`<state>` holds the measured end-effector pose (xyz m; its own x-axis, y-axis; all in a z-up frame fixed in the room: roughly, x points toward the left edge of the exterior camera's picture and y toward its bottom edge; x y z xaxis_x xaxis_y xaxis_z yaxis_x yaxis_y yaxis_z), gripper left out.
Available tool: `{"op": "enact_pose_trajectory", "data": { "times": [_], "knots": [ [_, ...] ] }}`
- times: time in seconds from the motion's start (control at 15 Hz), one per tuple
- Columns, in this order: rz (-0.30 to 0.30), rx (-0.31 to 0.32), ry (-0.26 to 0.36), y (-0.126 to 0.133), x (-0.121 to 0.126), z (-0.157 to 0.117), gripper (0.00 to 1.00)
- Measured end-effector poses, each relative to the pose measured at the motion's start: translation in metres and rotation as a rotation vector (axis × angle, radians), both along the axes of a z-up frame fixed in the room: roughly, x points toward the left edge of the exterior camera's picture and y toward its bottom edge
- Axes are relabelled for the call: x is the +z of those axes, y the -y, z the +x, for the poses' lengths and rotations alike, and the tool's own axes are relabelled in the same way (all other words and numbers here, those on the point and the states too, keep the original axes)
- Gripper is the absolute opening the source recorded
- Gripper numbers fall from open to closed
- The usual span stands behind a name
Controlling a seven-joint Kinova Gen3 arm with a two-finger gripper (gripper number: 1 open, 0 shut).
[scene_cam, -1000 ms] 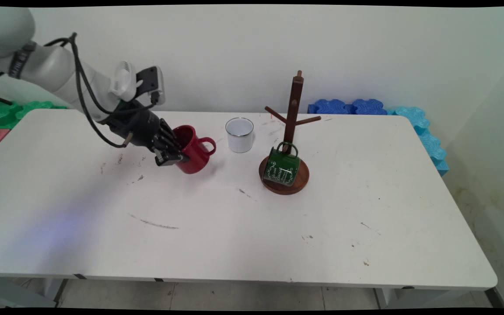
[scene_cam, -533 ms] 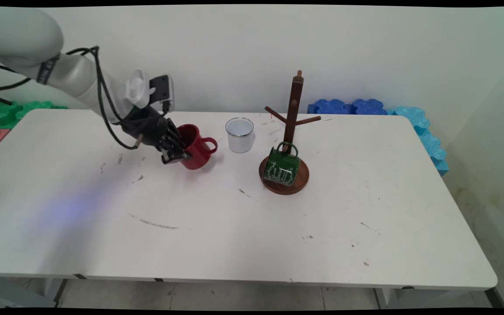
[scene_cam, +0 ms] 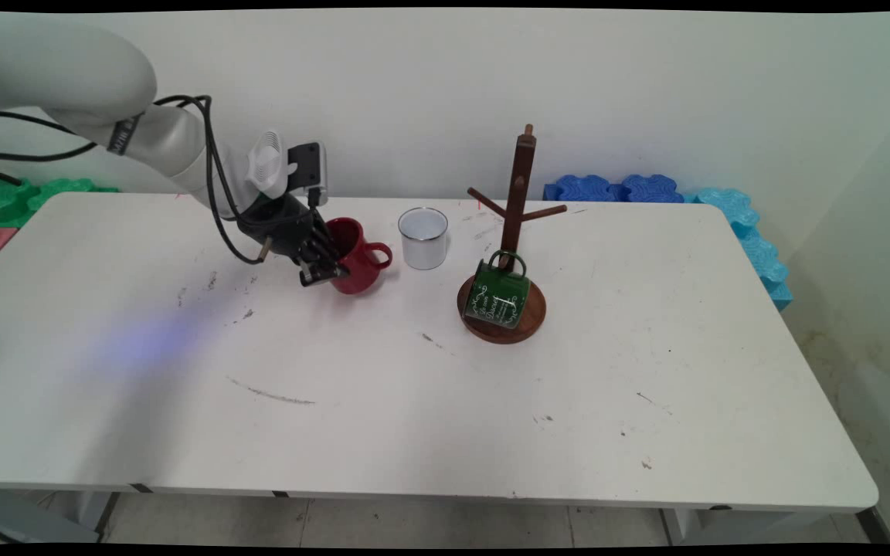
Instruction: Place the picked object on the table
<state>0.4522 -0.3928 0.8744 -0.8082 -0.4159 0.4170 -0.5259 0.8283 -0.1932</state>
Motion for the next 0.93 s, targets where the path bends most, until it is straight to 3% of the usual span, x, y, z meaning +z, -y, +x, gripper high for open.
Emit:
{"op": "enact_pose_trajectory", "data": {
  "times": [0.93],
  "knots": [
    [0.000,-0.033,0.035,0.016,-0.016,-0.002,0.00]
  ]
}}
